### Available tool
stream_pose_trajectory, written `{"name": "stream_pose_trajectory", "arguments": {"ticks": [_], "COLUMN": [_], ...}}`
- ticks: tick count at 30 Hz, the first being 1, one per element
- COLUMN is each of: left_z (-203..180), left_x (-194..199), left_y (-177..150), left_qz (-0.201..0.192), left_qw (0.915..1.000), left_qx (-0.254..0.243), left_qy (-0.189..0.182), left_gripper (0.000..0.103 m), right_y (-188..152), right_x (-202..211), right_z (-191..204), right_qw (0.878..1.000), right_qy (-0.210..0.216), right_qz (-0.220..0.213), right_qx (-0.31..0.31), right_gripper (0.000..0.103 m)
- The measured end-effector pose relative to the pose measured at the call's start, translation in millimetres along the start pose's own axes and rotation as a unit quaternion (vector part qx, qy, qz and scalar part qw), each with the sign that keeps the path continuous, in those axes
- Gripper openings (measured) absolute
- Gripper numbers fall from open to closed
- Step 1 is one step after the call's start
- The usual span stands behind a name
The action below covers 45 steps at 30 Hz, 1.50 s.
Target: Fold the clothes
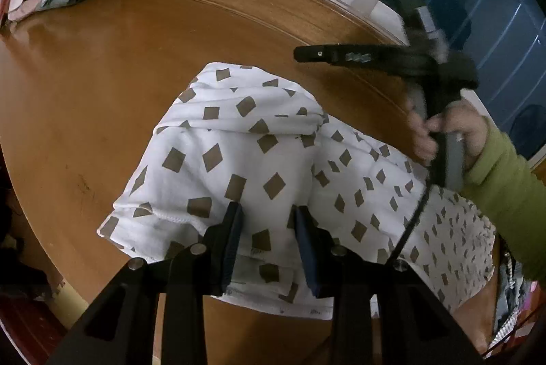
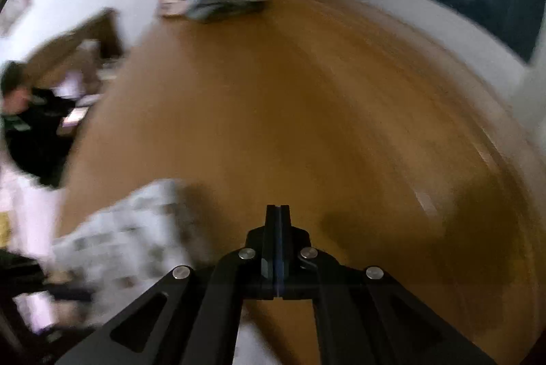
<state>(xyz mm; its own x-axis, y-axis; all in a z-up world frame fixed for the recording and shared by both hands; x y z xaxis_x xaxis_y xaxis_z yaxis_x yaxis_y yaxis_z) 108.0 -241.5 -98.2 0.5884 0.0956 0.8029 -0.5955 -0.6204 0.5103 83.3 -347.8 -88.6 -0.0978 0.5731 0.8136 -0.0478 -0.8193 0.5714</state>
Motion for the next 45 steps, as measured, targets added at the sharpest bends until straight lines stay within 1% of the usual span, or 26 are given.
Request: {"name": "stream_pose_trajectory", "arguments": {"ticks": [1, 3, 4, 5, 6, 9, 11, 12, 13, 14, 16, 19, 20, 24, 28, 29, 30, 31, 32, 33, 35, 37, 38, 40, 43, 45], "left_z": [-0.1, 1.3, 3.2, 8.4, 13.7, 31.2, 36.0, 35.8, 35.0, 33.7, 33.0, 34.2, 32.8, 34.2, 50.3, 56.4, 62.2, 66.3, 70.1, 71.1, 65.5, 62.5, 63.1, 66.2, 55.0, 42.4], "left_x": [0.5, 4.1, 7.1, 12.7, 17.8, 17.5, 13.5, 11.5, 9.9, 8.8, 7.7, 6.4, 6.4, 9.0, 37.8, 43.2, 46.8, 42.2, 34.1, 24.7, 12.2, 7.7, 6.3, 7.9, 21.3, 30.3], "left_y": [0.4, 2.7, 4.4, 7.3, 9.8, 10.3, 8.1, 7.6, 7.5, 6.9, 5.4, 3.8, 2.7, 3.3, 18.6, 22.7, 26.4, 27.5, 27.0, 25.8, 22.7, 21.9, 21.4, 20.4, 21.1, 21.9], "left_qz": [0.0, -0.002, -0.006, -0.019, -0.03, -0.027, -0.024, -0.024, -0.025, -0.025, -0.026, -0.029, -0.03, -0.029, -0.084, -0.094, -0.101, -0.087, -0.066, -0.045, -0.025, -0.029, -0.026, -0.022, -0.032, -0.038], "left_qw": [1.0, 0.9999, 0.9998, 0.9995, 0.9989, 0.9979, 0.9972, 0.9972, 0.9975, 0.9978, 0.9979, 0.9975, 0.9976, 0.9973, 0.9923, 0.9915, 0.9909, 0.9919, 0.9932, 0.994, 0.9938, 0.995, 0.9947, 0.9917, 0.9942, 0.9947], "left_qx": [0.001, 0.01, 0.017, 0.026, 0.035, 0.059, 0.071, 0.07, 0.066, 0.061, 0.06, 0.065, 0.062, 0.067, 0.09, 0.089, 0.089, 0.092, 0.094, 0.094, 0.088, 0.077, 0.08, 0.105, 0.086, 0.074], "left_qy": [0.0, -0.006, -0.009, -0.007, -0.005, 0.0, -0.007, -0.005, 0.0, 0.003, 0.004, -0.001, -0.001, -0.009, -0.011, -0.009, -0.008, -0.014, -0.021, -0.034, -0.062, -0.057, -0.058, -0.07, -0.056, -0.06], "left_gripper": [0.03, 0.03, 0.03, 0.03, 0.029, 0.028, 0.028, 0.028, 0.028, 0.028, 0.027, 0.027, 0.027, 0.027, 0.027, 0.029, 0.043, 0.052, 0.057, 0.057, 0.055, 0.041, 0.014, 0.014, 0.013, 0.01], "right_y": [0.2, 3.0, 4.5, 5.9, 7.9, 13.6, 15.5, 15.6, 15.8, 16.0, 24.2, 34.6, 35.2, 35.6, 35.6, 34.8, 34.1, 32.9, 27.8, 26.9, 27.7, 28.8, 28.2, 31.2, 37.7, 35.8], "right_x": [3.3, 6.5, 5.9, 5.3, 0.4, -15.2, -28.8, -36.6, -44.3, -52.0, -49.3, -58.0, -64.6, -70.8, -54.4, -51.5, -48.5, -45.8, -44.5, -42.4, -37.4, -29.8, -25.1, -17.4, -11.8, -25.5], "right_z": [12.4, 38.6, 46.5, 54.3, 60.5, 75.8, 82.7, 86.8, 90.9, 94.9, 106.7, 96.0, 88.7, 104.6, 104.1, 106.1, 108.1, 106.3, 100.2, 100.4, 102.3, 103.0, 102.1, 100.4, 91.5, 81.3], "right_qw": [0.999, 0.997, 0.996, 0.995, 0.995, 0.991, 0.988, 0.987, 0.985, 0.983, 0.979, 0.986, 0.989, 0.988, 0.99, 0.99, 0.99, 0.99, 0.991, 0.992, 0.993, 0.993, 0.993, 0.993, 0.992, 0.992], "right_qy": [0.04, 0.074, 0.076, 0.077, 0.078, 0.079, 0.072, 0.065, 0.059, 0.053, -0.003, -0.048, -0.054, -0.052, -0.024, -0.019, -0.015, -0.012, -0.006, -0.002, 0.004, 0.005, 0.004, -0.006, -0.038, -0.07], "right_qz": [0.008, 0.015, 0.014, 0.013, 0.018, 0.038, 0.056, 0.063, 0.07, 0.077, 0.055, 0.045, 0.049, 0.047, 0.034, 0.031, 0.029, 0.026, 0.023, 0.017, 0.004, -0.013, -0.023, -0.043, -0.059, -0.048], "right_qx": [0.006, 0.034, 0.046, 0.057, 0.067, 0.097, 0.122, 0.134, 0.147, 0.159, 0.198, 0.154, 0.131, 0.138, 0.133, 0.135, 0.137, 0.136, 0.131, 0.127, 0.121, 0.118, 0.116, 0.111, 0.101, 0.092], "right_gripper": [0.001, 0.013, 0.029, 0.04, 0.04, 0.04, 0.04, 0.037, 0.019, 0.013, 0.006, 0.002, 0.002, 0.002, 0.002, 0.002, 0.002, 0.002, 0.002, 0.002, 0.002, 0.002, 0.002, 0.002, 0.002, 0.002]}}
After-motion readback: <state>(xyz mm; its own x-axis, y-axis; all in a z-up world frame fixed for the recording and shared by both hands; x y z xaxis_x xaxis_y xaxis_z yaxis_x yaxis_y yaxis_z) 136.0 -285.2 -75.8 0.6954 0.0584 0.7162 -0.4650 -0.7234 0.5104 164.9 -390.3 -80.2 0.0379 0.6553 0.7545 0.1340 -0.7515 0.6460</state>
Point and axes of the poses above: each gripper's, at about its wrist camera, not at the fingertips, and x roughly against the way its jaws point, z to its left, y to its top, the point moved 7 cm from there along -x, roughly the way its jaws point, and after that the axes turned 1 degree about y, right-handed, at the moved point
